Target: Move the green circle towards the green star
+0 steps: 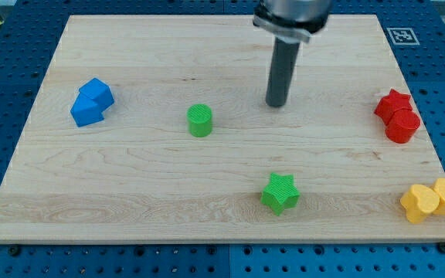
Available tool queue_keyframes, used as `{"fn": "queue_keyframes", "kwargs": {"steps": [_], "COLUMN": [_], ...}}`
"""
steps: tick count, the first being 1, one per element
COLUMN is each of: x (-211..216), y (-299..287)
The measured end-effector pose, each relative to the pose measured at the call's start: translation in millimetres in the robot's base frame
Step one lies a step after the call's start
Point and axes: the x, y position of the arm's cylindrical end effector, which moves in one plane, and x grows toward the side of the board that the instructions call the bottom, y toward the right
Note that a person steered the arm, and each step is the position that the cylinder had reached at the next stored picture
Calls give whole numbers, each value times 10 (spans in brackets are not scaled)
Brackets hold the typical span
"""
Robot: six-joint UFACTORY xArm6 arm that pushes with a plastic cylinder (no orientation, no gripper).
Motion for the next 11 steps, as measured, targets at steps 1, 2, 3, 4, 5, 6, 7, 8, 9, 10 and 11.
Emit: {"fn": "queue_keyframes", "kwargs": {"steps": [1, 2, 3, 4, 5, 6, 7, 8, 9, 10, 11], "x": [-180, 38, 503, 1187, 1143, 773, 432, 327, 581, 1043, 1416], "y": [-400, -799, -893, -893, -893, -922, -1012, -1338, -1568, -1354, -1010]}}
